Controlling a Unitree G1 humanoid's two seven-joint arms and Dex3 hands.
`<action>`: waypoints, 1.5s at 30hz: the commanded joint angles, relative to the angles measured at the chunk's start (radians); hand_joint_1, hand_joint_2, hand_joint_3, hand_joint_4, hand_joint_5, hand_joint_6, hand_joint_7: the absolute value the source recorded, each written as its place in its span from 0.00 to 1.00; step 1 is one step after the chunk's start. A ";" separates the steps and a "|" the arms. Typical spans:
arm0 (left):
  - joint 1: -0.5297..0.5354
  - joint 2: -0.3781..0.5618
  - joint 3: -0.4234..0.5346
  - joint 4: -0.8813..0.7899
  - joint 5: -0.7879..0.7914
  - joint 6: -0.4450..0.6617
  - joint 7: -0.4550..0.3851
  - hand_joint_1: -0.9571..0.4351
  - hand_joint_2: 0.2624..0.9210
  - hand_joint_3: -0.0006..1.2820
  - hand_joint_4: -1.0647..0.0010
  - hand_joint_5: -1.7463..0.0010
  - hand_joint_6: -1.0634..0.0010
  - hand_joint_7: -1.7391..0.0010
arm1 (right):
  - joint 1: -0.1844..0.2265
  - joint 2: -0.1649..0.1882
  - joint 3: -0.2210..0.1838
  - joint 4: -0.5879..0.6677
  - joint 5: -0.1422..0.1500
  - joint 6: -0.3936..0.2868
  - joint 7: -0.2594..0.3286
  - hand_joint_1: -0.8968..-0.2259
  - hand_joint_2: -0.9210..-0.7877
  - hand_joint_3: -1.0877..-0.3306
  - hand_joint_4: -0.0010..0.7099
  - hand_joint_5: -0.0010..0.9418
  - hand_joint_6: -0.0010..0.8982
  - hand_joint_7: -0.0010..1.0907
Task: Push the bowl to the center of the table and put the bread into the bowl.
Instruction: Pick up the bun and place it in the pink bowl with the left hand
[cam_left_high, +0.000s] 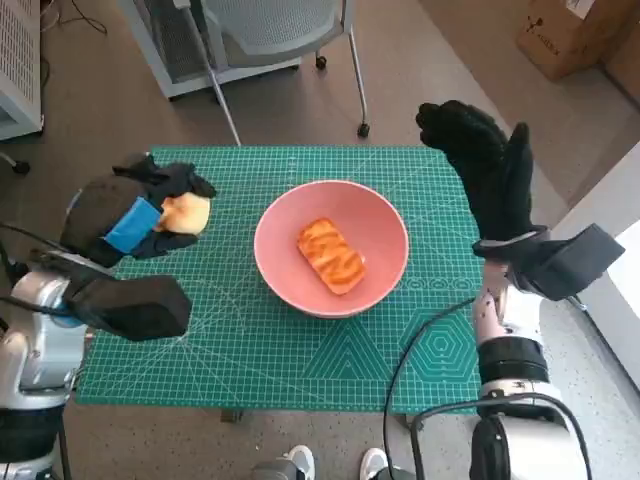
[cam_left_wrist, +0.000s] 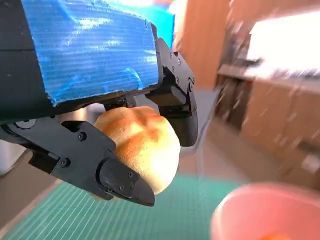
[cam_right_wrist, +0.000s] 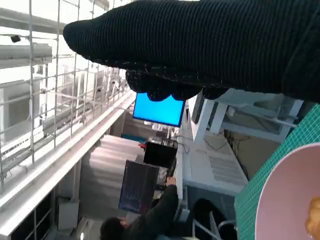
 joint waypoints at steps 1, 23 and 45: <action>-0.070 -0.027 -0.009 -0.080 -0.009 -0.026 -0.006 0.69 0.97 0.00 0.28 0.39 0.28 0.40 | 0.029 0.009 0.007 -0.005 -0.008 0.012 -0.004 0.50 0.00 0.63 0.53 0.00 0.59 0.01; -0.271 -0.228 -0.281 0.124 0.014 -0.203 -0.091 0.69 0.98 0.01 0.33 0.39 0.27 0.38 | 0.049 0.018 0.021 -0.022 -0.032 -0.016 -0.043 0.53 0.00 0.58 0.52 0.00 0.58 0.01; -0.219 -0.233 -0.274 0.123 0.014 -0.090 -0.211 0.44 0.84 0.00 0.91 0.99 0.87 0.85 | 0.062 0.015 0.005 -0.036 -0.013 -0.020 -0.037 0.50 0.00 0.58 0.52 0.00 0.59 0.01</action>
